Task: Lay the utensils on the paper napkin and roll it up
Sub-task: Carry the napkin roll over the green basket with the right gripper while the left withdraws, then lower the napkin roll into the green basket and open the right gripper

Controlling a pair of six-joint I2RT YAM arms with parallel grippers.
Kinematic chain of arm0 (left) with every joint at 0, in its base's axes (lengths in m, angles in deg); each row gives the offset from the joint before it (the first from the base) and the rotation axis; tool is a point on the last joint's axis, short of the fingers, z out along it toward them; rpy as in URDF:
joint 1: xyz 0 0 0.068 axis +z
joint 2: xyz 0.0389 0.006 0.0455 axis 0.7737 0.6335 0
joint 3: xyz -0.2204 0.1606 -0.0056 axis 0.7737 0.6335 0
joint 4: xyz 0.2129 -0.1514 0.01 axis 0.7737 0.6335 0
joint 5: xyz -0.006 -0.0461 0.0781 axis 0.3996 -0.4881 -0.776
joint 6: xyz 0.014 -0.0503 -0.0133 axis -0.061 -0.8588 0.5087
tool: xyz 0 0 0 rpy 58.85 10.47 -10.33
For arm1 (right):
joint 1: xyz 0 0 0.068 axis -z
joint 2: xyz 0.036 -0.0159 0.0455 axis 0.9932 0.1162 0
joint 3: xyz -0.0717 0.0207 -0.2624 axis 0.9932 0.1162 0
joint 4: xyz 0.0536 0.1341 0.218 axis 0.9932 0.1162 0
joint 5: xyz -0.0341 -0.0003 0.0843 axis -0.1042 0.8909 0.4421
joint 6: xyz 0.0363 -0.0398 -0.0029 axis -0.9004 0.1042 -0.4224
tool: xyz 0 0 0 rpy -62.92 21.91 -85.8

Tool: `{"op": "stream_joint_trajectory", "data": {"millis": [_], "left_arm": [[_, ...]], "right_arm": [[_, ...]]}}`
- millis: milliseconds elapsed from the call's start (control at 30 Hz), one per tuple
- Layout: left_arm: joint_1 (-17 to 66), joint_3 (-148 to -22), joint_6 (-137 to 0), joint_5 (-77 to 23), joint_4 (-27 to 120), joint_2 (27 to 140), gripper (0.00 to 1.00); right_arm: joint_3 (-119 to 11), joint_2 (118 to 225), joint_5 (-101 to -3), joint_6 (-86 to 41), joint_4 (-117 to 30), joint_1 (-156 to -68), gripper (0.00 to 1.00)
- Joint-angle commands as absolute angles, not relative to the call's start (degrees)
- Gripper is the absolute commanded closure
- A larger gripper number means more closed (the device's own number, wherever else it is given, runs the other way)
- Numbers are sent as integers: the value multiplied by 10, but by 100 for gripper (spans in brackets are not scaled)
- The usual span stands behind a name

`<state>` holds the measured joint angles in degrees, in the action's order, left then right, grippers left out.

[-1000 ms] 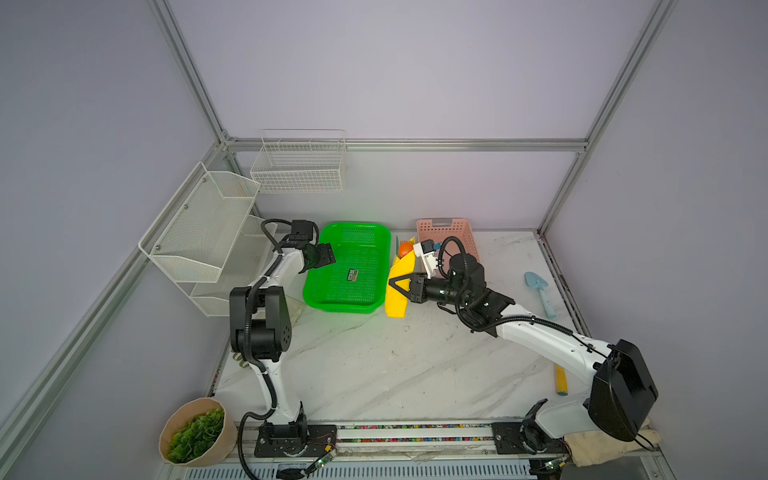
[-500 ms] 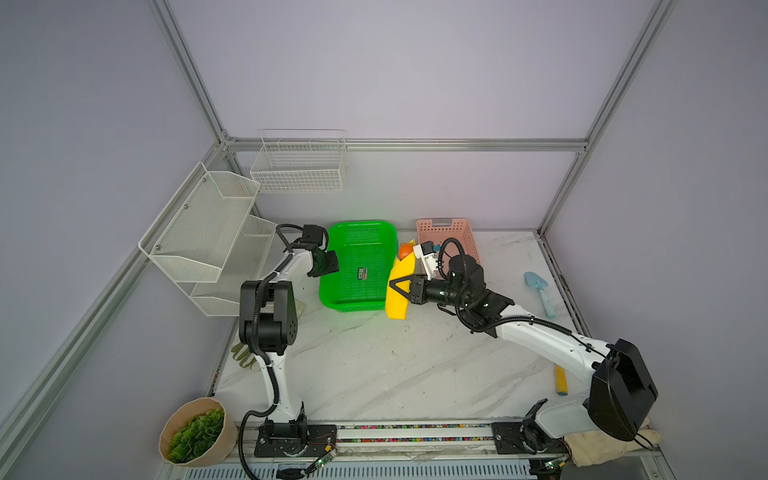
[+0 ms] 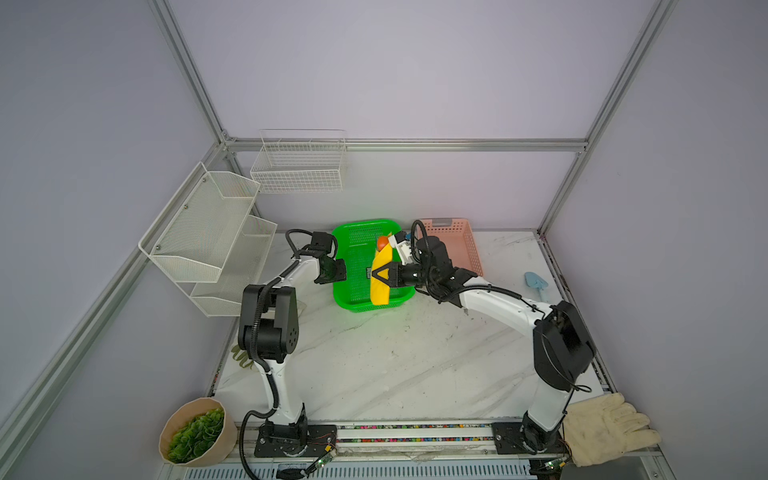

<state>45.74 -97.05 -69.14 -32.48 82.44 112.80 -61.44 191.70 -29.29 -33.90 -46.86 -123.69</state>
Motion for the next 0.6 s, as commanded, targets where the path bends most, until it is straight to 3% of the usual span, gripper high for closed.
{"op": "stream_joint_trajectory", "data": {"millis": [0, 267, 567], "left_arm": [[462, -951, -692, -300, 802, 1075, 30], [491, -930, -731, -247, 778, 1020, 24], [508, -959, -733, -222, 774, 1066, 24]], "right_arm": [[-680, 1968, -293, -290, -383, -1233, 100], [-885, 2126, -303, -257, -253, -1232, 100], [-1069, 2268, -292, -260, -194, -1219, 100]]}}
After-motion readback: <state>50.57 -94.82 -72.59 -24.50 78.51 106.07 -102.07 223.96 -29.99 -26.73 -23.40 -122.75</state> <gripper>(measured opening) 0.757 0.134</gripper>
